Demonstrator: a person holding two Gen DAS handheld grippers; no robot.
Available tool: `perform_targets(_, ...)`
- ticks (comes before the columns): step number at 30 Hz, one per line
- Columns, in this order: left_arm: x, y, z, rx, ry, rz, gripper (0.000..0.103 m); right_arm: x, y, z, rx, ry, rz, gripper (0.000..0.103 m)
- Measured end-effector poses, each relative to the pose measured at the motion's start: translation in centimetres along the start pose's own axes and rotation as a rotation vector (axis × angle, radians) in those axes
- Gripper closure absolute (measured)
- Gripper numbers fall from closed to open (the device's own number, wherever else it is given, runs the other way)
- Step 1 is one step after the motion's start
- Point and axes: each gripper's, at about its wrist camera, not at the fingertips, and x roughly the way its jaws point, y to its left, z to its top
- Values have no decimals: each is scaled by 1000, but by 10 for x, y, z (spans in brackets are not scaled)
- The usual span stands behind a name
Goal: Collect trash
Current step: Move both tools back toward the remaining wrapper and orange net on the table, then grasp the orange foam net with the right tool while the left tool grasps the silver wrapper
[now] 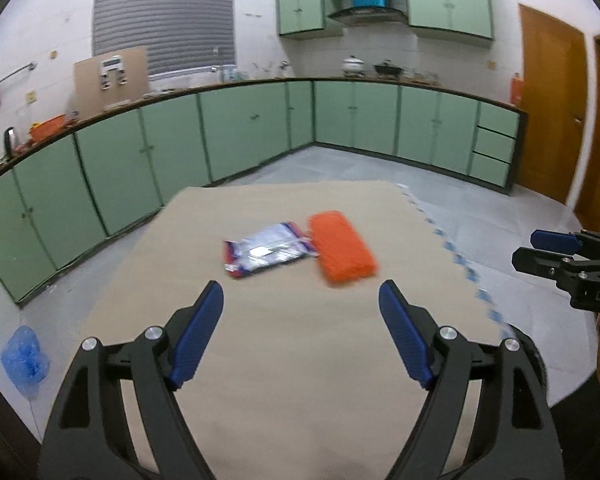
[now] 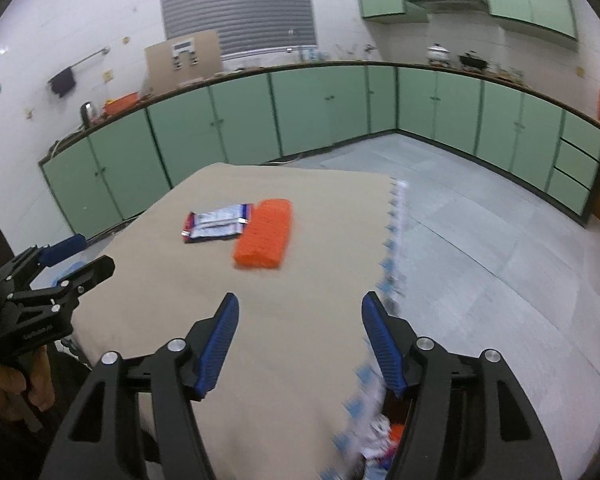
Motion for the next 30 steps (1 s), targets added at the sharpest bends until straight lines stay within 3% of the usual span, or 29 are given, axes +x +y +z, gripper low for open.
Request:
perform_targets(6,28,41,5,-20,-23,39,25,72,29,19,-25,30,27,37)
perform_targets(14,89,69,11,-12,-6,35,25,170,45,30,-3,110,-30,35)
perform_targets(21,129,81,7,-5,52,3,25,212,44,37,5,169,-88,29)
perform_targets(25,142,87,7,-5,76,0,25,232,42,34,4,226,-72,29)
perform_targets(27,146,89,8,-5,86,2,25,232,43,33,-7,223,-77,34)
perform_targets(29,152,92,9,-21,100,0,25,231,43,35,-29,219,-73,68)
perform_targets(30,154,93,9,-27,107,-1,25,231,41,36,-37,222,-68,78)
